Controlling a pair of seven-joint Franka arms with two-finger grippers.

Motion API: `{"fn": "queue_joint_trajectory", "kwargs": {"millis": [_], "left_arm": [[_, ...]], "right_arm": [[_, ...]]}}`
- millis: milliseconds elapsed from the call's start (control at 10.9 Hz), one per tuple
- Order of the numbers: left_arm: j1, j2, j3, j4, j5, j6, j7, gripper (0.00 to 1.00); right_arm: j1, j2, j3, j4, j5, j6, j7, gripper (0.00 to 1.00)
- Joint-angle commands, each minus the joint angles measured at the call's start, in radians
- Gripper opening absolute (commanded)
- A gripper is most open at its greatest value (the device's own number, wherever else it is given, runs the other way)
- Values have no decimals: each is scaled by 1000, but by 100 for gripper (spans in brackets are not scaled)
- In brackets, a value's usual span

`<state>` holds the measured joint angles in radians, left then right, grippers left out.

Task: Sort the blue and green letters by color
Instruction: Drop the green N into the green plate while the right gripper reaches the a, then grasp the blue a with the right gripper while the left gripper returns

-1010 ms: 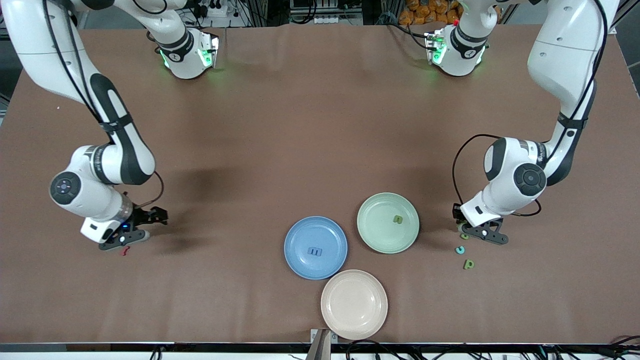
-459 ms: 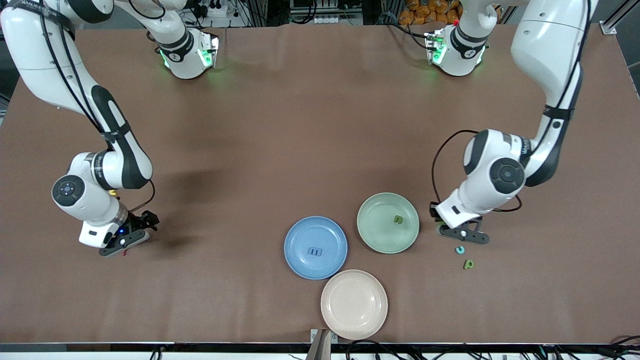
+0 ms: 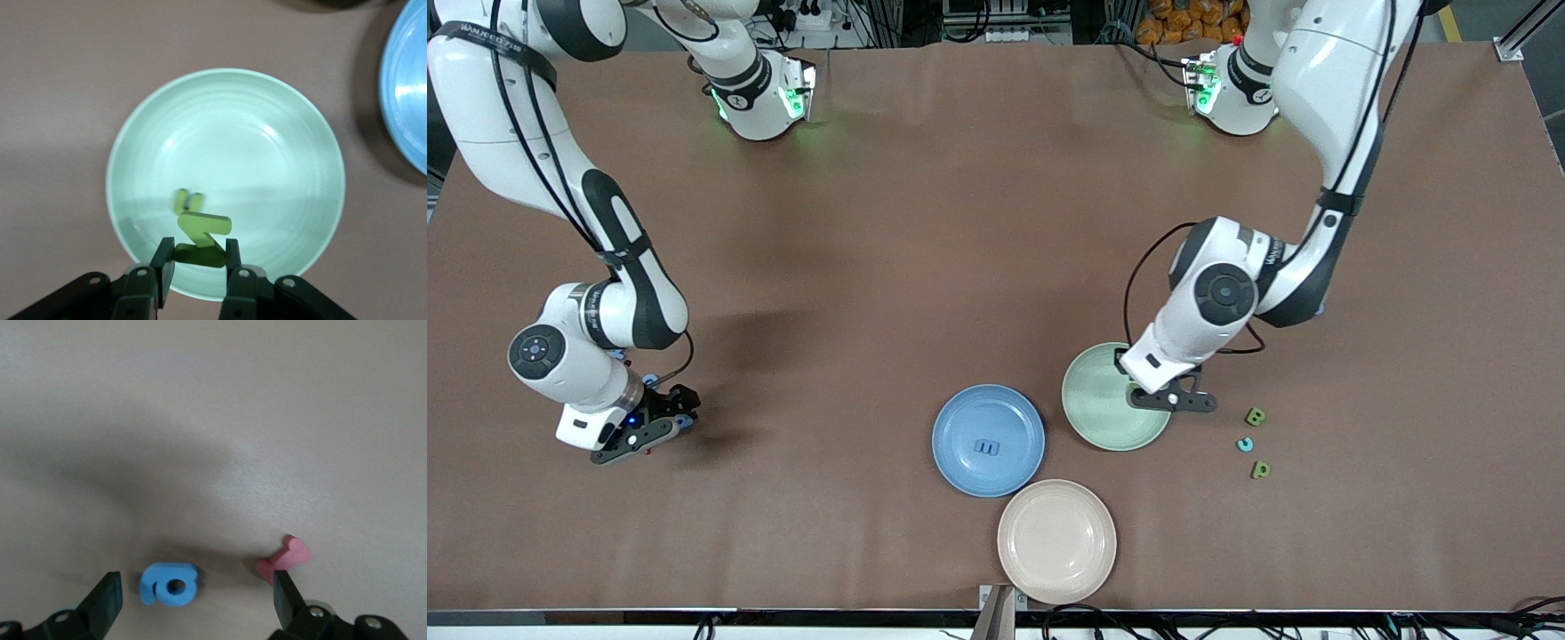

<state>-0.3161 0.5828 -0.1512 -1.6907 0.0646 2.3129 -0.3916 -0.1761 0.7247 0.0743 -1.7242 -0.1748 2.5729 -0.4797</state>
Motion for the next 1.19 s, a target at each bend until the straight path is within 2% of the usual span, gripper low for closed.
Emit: {"fn": "queue_joint_trajectory", "kwargs": {"millis": [0, 92, 184, 275, 459, 643, 1101], "left_arm": [[-60, 31, 21, 40, -22, -23, -88, 20], [-67, 35, 21, 42, -19, -21, -123, 31], [-69, 35, 21, 40, -13, -21, -118, 73], [-70, 35, 24, 39, 3, -21, -109, 100], [-63, 29, 22, 39, 90, -21, -101, 100], [-25, 19, 18, 36, 93, -23, -49, 100], [167, 0, -50, 14, 93, -27, 288, 100]], "right_arm": [[-19, 10, 53, 18, 26, -42, -20, 100], [-54, 7, 94, 23, 50, -75, -43, 100], [-107, 9, 149, 23, 81, -85, -89, 100], [-120, 9, 156, 24, 86, -85, -103, 100], [-120, 7, 154, 28, 77, -83, -115, 100], [-120, 13, 153, 38, 74, -83, -125, 100], [-121, 42, 151, 40, 80, -77, -114, 100]]}}
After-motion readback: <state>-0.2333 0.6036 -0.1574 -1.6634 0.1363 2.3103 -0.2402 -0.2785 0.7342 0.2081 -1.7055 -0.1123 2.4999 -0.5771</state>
